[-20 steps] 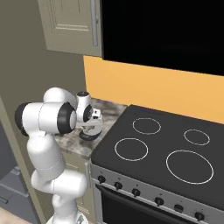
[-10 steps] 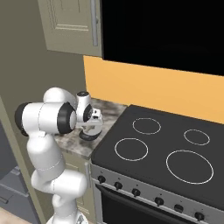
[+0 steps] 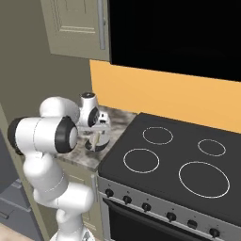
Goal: Take the fish from the fridge and place it on the digital scale on the counter by the fridge. Wait a few seconds for a reading, then move it to the plate on the dining counter.
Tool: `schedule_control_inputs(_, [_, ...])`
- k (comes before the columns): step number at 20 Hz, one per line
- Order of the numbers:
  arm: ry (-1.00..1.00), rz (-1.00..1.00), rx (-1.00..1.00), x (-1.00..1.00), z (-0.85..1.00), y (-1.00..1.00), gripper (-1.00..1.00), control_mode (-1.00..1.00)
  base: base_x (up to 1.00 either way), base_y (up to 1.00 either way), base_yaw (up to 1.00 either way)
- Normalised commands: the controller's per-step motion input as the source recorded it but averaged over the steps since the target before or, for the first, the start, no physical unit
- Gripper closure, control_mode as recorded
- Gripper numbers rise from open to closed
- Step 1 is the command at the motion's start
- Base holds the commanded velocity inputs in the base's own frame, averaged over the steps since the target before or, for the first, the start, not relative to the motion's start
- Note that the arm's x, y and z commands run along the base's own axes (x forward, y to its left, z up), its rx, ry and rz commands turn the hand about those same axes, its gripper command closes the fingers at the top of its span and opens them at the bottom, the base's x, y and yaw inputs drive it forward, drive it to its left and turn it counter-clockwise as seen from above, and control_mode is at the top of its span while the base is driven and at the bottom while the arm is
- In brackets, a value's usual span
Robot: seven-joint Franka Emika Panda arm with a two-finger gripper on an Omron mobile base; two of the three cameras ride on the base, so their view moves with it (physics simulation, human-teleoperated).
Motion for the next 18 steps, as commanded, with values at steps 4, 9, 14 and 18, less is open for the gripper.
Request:
schedule_control_inputs(4, [-0.12, 0.02, 0.03, -0.94, 0.51, -0.13, -1.0, -1.0, 0.0, 0.0, 0.0])
schedule_control_inputs(9, [-0.14, 0.05, 0.03, -1.0, 0.36, -0.36, -1.0, -1.0, 0.0, 0.0, 0.0])
schedule_control_inputs(14, [-0.19, 0.07, 0.07, -1.0, 0.38, -0.34, -1.0, -1.0, 0.0, 0.0, 0.0])
schedule_control_inputs(18, [-0.19, 0.1, 0.06, -1.0, 0.59, -0.19, -1.0, -1.0, 0.0, 0.0, 0.0])
